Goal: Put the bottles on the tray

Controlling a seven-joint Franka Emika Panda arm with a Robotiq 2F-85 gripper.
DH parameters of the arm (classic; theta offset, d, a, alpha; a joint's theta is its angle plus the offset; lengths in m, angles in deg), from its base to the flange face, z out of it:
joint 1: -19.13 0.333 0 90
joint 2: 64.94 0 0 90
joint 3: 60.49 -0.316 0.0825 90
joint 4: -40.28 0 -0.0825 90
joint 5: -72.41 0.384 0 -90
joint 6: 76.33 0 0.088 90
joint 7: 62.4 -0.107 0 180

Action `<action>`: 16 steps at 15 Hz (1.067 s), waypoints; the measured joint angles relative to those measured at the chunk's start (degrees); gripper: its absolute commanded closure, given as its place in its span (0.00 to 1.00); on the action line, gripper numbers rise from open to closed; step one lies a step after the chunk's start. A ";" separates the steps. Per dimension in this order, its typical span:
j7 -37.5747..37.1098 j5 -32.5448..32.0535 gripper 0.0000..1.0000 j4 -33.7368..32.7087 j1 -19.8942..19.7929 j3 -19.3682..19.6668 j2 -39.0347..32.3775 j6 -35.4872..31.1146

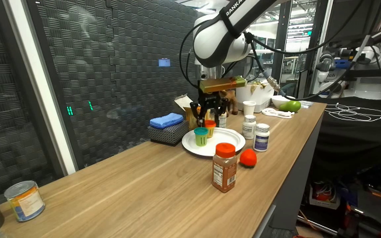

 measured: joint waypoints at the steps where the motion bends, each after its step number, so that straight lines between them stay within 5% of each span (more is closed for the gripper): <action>1: 0.04 0.00 0.21 -0.23 0.00 0.00 -0.27 0.05; 5: 0.07 0.00 0.01 -0.84 0.00 0.07 -0.70 0.28; 12: -0.18 0.00 0.00 -0.23 0.56 0.27 2.61 0.02; 16: -0.06 -0.32 0.00 5.69 3.79 -0.98 9.95 -0.31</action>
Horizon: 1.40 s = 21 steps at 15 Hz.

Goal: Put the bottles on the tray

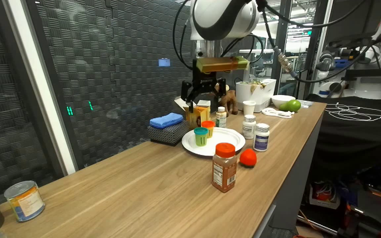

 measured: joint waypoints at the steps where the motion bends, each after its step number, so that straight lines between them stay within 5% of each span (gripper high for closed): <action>1: -0.28 -0.45 0.00 1.93 1.14 -0.61 2.10 0.00; 11: -8.21 -8.18 0.00 19.19 7.98 -10.28 15.66 0.44; 21: -7.65 -7.20 0.00 25.28 7.55 -11.18 18.30 0.10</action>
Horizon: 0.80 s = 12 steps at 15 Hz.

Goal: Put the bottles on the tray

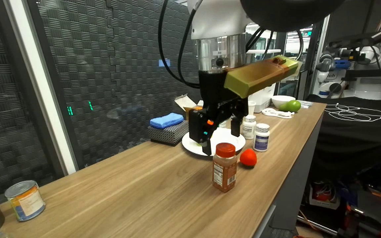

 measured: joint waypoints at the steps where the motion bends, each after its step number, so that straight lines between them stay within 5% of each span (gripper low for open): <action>1: 0.78 0.73 0.00 0.13 -0.11 0.00 0.00 -0.05; 12: 10.70 8.69 0.00 0.39 -2.43 0.27 -0.60 -0.17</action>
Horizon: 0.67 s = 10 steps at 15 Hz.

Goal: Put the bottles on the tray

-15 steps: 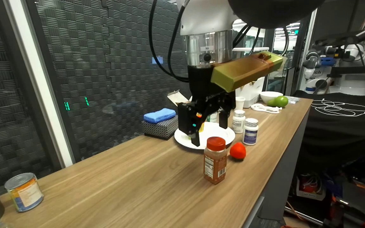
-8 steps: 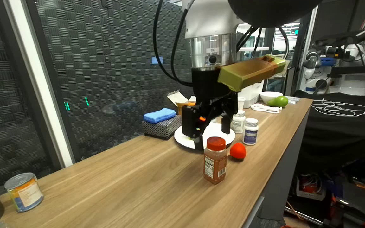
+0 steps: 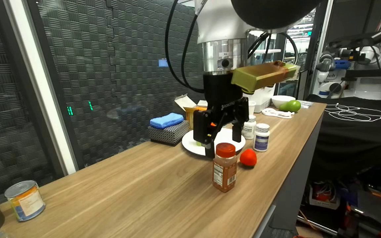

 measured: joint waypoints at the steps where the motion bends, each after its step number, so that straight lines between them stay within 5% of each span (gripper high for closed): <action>1: 0.31 0.01 0.00 0.00 -0.13 0.00 -0.12 0.00; 3: 0.66 0.01 0.02 0.00 -0.26 0.00 -0.37 0.00; 4: 0.81 0.01 0.26 0.00 -0.29 0.00 -0.52 0.00; 6: 1.22 0.01 0.30 -0.01 -0.30 0.00 -0.95 0.01; 10: 1.83 0.01 0.62 -0.02 -0.30 -0.02 -1.55 0.01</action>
